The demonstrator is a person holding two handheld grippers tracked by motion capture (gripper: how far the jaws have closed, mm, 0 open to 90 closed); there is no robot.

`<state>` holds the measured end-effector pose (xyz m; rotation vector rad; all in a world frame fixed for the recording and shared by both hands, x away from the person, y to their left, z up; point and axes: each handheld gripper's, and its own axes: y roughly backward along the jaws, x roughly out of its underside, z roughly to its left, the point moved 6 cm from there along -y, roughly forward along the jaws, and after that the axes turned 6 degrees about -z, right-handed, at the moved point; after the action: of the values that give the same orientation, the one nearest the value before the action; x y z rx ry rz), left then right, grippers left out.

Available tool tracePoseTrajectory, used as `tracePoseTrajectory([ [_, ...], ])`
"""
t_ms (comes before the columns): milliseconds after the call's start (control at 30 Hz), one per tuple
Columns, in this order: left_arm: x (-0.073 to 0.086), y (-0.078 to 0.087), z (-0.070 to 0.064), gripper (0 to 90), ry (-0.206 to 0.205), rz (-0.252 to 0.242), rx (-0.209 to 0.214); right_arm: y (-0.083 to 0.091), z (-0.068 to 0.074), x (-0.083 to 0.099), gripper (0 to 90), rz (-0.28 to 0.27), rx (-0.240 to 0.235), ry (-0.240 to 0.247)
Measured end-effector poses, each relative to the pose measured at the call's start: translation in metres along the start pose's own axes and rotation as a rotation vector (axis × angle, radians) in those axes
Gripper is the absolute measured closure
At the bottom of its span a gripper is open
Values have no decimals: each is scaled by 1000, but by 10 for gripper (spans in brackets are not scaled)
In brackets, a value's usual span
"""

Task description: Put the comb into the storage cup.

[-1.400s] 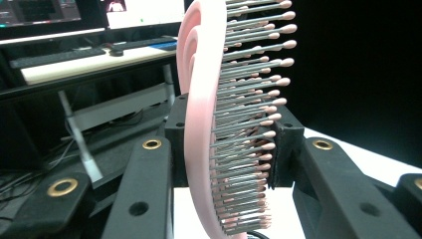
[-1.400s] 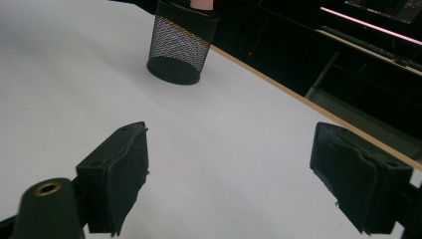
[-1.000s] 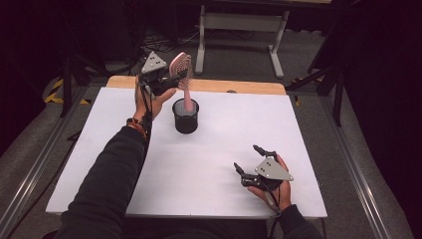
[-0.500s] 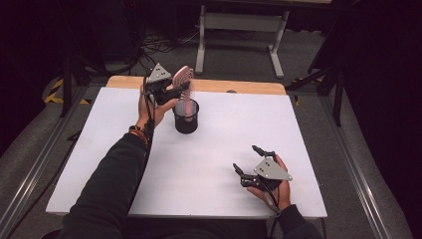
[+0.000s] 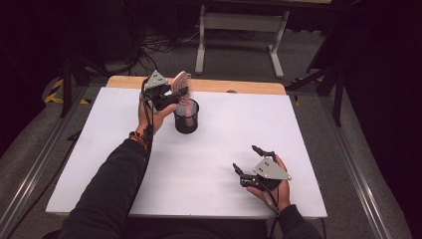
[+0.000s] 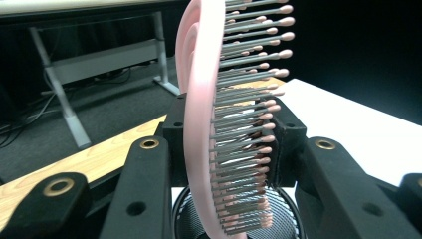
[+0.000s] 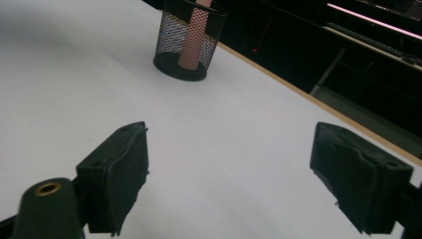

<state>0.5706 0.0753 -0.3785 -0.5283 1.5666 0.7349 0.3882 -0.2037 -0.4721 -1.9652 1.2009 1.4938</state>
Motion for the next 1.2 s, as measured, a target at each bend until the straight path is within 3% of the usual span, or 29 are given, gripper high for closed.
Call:
tracePoseTrajectory([
  [433, 11, 2, 17, 574, 45, -19, -50, -2, 0, 2, 157, 13, 1, -1],
  [900, 29, 5, 28, 433, 99, -15, -90, -3, 2, 3, 159, 21, -3, 7],
  [967, 32, 7, 31, 415, 117, -16, -86, -3, 2, 3, 159, 22, -2, 10],
  [1200, 44, 6, 33, 389, 114, -2, -79, -4, 6, 2, 160, 30, -9, 38],
])
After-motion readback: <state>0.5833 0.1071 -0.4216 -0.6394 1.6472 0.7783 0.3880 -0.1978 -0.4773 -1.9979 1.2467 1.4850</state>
